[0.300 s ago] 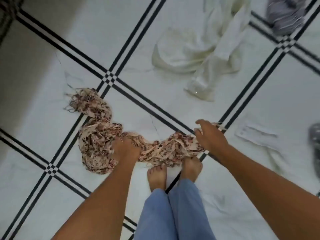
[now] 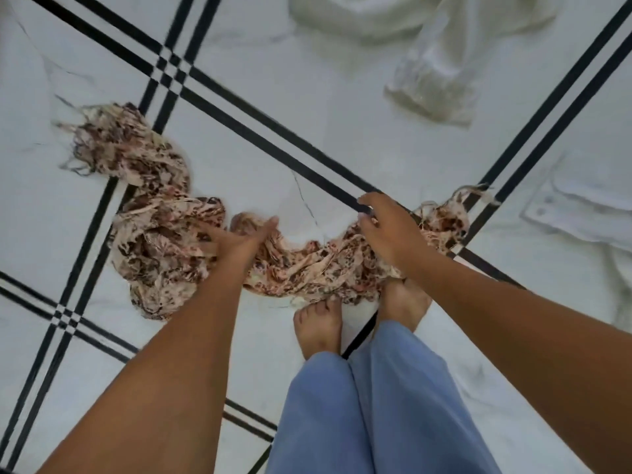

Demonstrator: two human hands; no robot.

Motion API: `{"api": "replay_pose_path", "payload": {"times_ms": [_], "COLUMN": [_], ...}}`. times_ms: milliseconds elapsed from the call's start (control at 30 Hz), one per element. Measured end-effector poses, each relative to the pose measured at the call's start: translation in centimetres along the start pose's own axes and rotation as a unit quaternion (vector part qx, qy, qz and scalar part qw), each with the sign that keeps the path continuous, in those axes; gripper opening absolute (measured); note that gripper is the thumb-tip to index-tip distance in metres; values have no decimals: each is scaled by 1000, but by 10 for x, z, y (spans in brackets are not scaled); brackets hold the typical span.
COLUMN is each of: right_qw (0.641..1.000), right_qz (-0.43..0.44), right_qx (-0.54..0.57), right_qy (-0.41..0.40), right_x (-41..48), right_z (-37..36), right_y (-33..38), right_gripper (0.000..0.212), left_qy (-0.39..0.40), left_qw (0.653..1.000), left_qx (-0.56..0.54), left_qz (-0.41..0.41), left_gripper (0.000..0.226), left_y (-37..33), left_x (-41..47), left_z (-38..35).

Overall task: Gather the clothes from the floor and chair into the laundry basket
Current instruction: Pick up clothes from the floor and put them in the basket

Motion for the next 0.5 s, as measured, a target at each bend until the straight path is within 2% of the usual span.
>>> {"api": "replay_pose_path", "payload": {"times_ms": [33,67,100,133,167,200,233,267,300,333,367,400,467,500], "right_qw": [1000,998,994,988,979,968,961,954,949,947,945,943,937,933], "right_qz": [1,-9,-27,-54,-86,-117,-135,-148,-159,-167,-174,-183,-202,-214], "right_qx": [16,37,58,79,95,110,124,136,141,140,136,130,113,110], "right_qy": [-20,-48,-84,-122,-159,-191,-207,-222,-231,-237,-242,-247,-260,-268], "right_x": [-2,-5,-9,-15,-22,-29,-34,-40,-46,-52,-59,-67,-81,-89], "right_z": [-3,-4,-1,4,10,20,23,30,38,46,56,64,77,82], "right_y": [-5,-11,-15,-22,-28,-36,-41,-48,-55,-64,-72,-83,-101,-109], "right_gripper": [36,35,34,33,32,31,29,28,27,27,26,26,25,25], "left_qy": [108,104,138,165,182,205,256,274,255,204,135,63,-78,-71], "left_qw": [992,990,985,980,979,976,965,954,949,949,945,942,952,965], "left_qx": [-33,-67,-9,38,77,69,61,89,125,154,192,215,240,222], "left_qz": [52,68,102,102,53,3,-21,-83,-135,-183,-227,-252,-174,-119], "left_gripper": [15,9,15,47,96,128,137,124,94,60,36,25,21,24], "left_y": [24,26,18,-4,-43,-87,-117,-137,-154,-170,-176,-176,-153,-143], "left_x": [-2,1,6,6,4,3,0,-16,-22,-30,-35,-34,-20,-12], "left_z": [-43,-53,-46,-24,-12,-4,4,4,3,6,5,11,22,26]}}
Point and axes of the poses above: each hand's wrist, its own x-axis towards the middle knuckle, its own z-axis out of the back of the hand, y = z × x, the point moved 5 cm from there along x, towards the middle knuckle, and after that the axes turned 15 degrees about z, right-handed, at the moved point
